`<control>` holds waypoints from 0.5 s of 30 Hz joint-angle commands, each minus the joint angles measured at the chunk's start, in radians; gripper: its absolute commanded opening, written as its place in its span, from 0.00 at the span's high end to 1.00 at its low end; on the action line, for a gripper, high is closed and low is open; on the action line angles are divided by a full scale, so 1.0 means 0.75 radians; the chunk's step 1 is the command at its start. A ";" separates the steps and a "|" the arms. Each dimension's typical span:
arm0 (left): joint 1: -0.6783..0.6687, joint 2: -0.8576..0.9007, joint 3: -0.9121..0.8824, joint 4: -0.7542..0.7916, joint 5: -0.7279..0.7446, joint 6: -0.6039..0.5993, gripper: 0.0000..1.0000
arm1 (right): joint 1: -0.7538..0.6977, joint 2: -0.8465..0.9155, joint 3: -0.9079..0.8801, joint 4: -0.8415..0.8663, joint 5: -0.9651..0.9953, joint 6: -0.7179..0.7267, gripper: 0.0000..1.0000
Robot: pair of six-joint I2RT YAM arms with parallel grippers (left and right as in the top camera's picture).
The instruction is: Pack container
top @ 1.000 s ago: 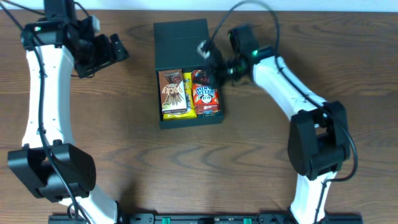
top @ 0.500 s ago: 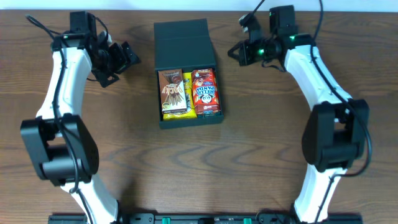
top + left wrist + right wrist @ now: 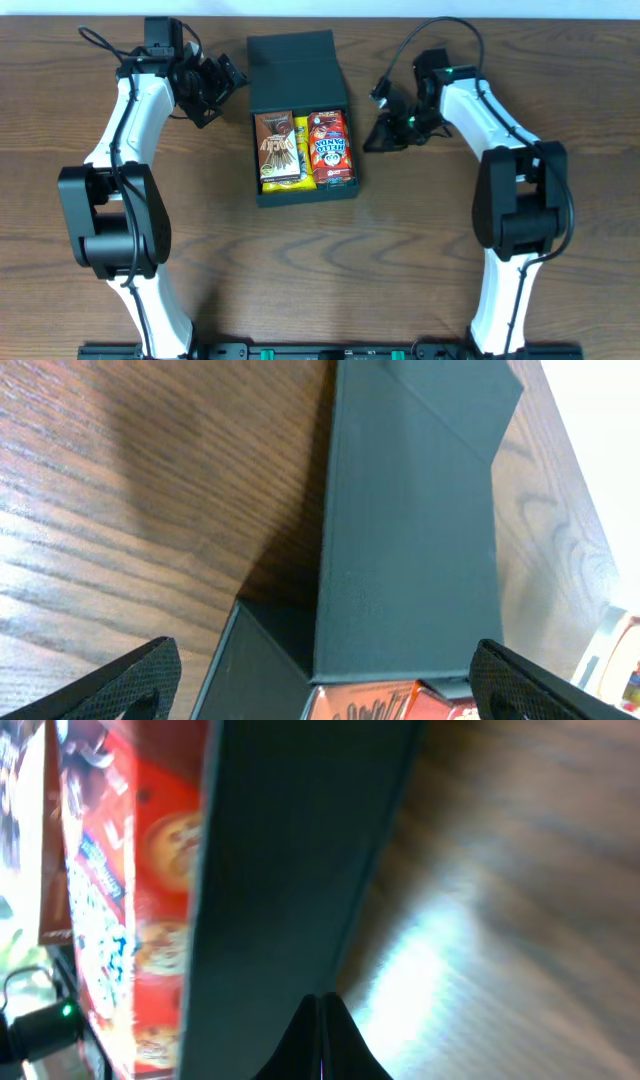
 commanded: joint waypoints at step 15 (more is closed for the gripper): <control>0.100 0.035 0.001 -0.052 -0.030 0.050 0.07 | 0.094 -0.015 0.008 0.159 0.147 0.235 0.98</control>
